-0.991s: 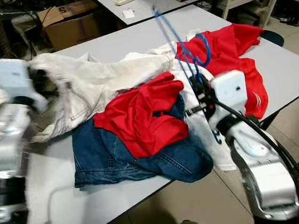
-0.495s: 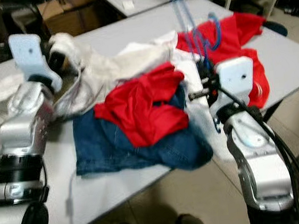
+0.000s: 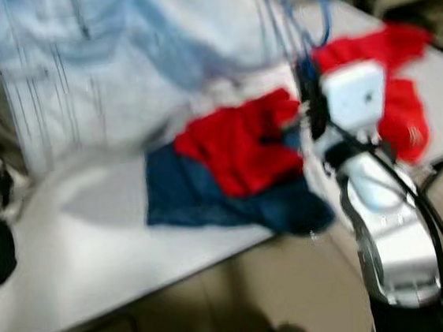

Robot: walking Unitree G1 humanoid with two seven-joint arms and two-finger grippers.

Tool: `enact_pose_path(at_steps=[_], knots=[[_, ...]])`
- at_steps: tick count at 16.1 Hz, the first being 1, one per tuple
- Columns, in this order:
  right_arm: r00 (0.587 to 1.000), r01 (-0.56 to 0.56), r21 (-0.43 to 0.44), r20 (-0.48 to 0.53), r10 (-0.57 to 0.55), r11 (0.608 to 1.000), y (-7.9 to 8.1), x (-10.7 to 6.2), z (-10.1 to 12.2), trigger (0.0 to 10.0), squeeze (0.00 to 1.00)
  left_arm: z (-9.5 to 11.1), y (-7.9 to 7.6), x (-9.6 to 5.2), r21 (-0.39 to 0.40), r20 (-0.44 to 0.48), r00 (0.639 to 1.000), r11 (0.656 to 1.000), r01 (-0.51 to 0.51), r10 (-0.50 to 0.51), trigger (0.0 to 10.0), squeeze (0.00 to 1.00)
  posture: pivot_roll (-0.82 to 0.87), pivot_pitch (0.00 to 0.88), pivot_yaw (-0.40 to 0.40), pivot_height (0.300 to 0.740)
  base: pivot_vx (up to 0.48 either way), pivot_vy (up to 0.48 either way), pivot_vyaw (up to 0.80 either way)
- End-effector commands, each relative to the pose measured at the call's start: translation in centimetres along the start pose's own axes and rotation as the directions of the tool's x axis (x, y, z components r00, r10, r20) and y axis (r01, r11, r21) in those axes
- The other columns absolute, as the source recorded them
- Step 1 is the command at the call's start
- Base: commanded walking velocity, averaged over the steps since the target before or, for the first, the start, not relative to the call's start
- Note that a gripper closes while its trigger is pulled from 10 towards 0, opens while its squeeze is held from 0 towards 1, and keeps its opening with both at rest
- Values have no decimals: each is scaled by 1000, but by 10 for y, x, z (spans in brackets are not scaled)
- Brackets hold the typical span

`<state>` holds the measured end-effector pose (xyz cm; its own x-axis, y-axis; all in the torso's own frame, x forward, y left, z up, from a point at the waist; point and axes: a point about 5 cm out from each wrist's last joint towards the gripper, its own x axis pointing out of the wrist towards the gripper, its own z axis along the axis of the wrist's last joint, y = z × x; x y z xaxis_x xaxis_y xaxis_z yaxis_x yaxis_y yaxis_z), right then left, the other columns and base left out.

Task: Hang hanger

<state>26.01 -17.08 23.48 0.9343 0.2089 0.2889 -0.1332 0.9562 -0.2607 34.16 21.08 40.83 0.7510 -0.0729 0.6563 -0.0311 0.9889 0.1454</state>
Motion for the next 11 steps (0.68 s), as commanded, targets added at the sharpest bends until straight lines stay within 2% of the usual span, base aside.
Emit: enact_pose_path(at_steps=[1,3,4,6,9,11], knots=[[999,-29,-7,18,29,1000,1,-2,4,10000,0,3,-2,-5,9,5,1000,1000,22,-22,10000,0,-179,0,79,740,0,0,800],[998,-58,-8,24,58,998,3,-4,5,10000,0,-7,-5,-16,-3,-35,999,1000,26,-26,10000,0,-167,0,63,740,0,0,800],[996,-82,0,39,82,997,4,-4,6,10000,0,-11,-5,-23,-13,-59,998,1000,18,-19,10000,0,-156,0,50,740,0,0,0],[993,-108,41,55,106,993,5,-3,8,10000,0,-12,-6,-29,-11,-75,997,1000,14,-14,10000,0,-149,0,42,740,0,0,0],[987,-146,45,71,143,988,8,0,10,10000,0,-16,-7,-36,3,-103,995,1000,15,-15,10000,0,-134,0,28,740,-254,0,0],[986,-149,47,82,145,988,8,1,13,10000,0,-20,-16,-38,-20,-121,992,999,31,-33,10000,0,-138,0,31,740,-276,0,0]])
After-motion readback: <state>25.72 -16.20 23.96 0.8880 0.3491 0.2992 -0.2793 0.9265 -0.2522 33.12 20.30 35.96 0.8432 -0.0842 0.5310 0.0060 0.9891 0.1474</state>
